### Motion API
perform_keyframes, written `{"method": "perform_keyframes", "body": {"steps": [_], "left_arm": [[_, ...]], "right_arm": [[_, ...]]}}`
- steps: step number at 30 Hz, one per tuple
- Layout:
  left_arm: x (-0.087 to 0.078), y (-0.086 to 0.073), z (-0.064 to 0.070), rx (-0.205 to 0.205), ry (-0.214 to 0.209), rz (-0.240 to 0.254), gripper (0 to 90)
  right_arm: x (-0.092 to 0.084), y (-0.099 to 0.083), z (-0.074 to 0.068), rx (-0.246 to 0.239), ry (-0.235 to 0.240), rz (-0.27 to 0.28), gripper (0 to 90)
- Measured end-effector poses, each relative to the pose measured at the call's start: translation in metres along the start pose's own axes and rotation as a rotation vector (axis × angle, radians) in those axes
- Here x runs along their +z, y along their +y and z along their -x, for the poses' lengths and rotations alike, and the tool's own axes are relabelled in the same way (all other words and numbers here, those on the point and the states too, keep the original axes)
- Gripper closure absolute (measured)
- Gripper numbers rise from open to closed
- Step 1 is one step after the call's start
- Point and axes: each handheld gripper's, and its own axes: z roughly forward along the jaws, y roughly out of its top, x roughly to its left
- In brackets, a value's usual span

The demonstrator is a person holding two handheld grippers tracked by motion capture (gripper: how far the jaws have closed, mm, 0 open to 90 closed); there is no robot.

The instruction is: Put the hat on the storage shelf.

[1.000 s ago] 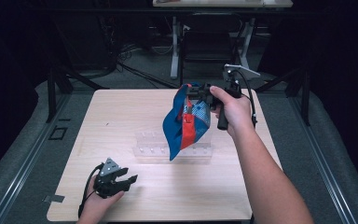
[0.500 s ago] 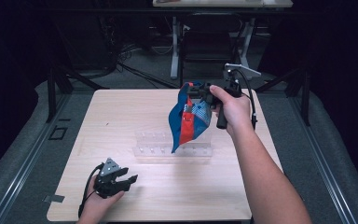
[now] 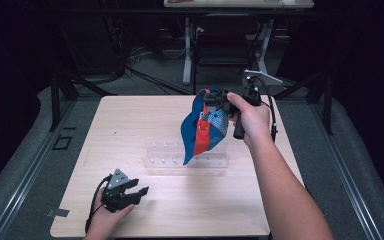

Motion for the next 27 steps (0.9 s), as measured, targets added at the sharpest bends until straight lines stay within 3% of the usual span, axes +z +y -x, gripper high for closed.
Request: {"method": "perform_keyframes", "body": {"steps": [5,9,14,27], "left_arm": [[-0.001,0.013,0.011,0.001,-0.016,0.058,48.4],[0.004,0.040,0.030,0.074,-0.036,0.099,48.4],[0.018,0.060,0.047,0.118,-0.054,0.120,48.4],[0.034,0.080,0.062,0.132,-0.044,0.138,55.8]], "right_arm": [[-0.001,0.000,0.000,0.000,0.003,0.007,79.0],[0.001,-0.001,0.002,0.003,0.001,0.006,78.9],[0.004,-0.002,0.008,0.015,0.005,0.001,78.9],[0.015,-0.004,0.012,0.013,0.026,-0.027,78.8]]}}
